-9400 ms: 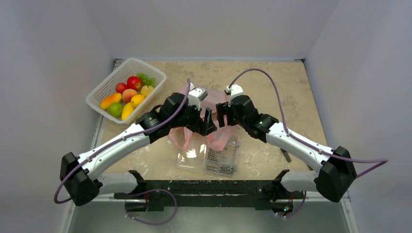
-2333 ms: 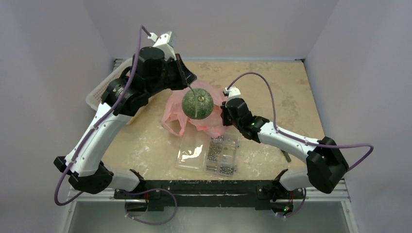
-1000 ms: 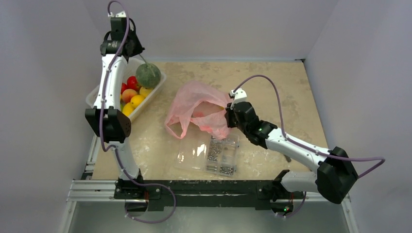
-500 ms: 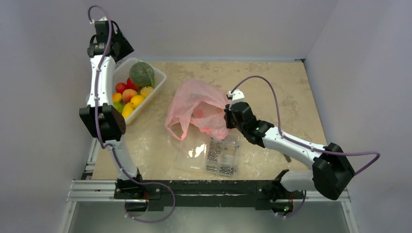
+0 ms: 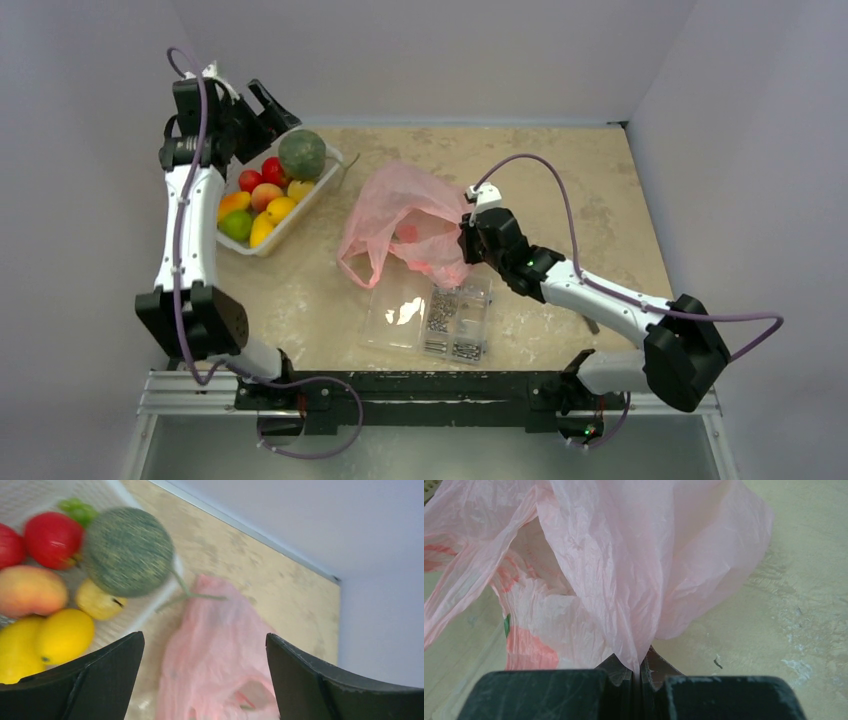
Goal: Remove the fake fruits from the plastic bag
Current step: Adjust the plastic bag at the center of the board.
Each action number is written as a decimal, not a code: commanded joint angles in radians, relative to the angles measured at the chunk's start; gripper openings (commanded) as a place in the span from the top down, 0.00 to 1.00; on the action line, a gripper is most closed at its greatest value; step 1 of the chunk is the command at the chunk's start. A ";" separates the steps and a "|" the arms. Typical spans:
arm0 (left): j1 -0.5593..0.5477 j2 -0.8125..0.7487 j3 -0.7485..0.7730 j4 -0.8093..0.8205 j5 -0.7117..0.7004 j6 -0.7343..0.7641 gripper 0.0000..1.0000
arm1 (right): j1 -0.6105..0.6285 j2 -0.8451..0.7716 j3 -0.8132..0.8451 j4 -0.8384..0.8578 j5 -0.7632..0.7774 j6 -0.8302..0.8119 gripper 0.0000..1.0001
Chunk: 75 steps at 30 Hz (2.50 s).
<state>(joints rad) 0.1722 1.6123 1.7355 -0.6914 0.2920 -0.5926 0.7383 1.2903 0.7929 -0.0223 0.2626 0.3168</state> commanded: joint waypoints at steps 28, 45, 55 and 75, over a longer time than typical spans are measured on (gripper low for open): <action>-0.881 -0.072 -0.703 0.718 -0.175 -0.204 0.73 | -0.137 -0.152 -0.174 0.094 -0.260 0.105 1.00; -0.827 0.199 -0.519 0.724 -0.314 -0.157 0.51 | -0.140 -0.133 -0.133 0.092 -0.341 0.056 1.00; -0.702 0.186 -0.476 0.693 -0.347 0.032 0.36 | -0.139 -0.113 -0.124 0.102 -0.345 0.022 1.00; -0.685 0.126 -0.507 0.566 -0.091 0.161 0.31 | -0.139 0.085 0.112 -0.187 0.080 -0.026 0.70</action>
<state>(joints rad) -0.5171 1.8271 1.2526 -0.0814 0.0956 -0.4488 0.6010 1.3121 0.8051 -0.1207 0.1619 0.3065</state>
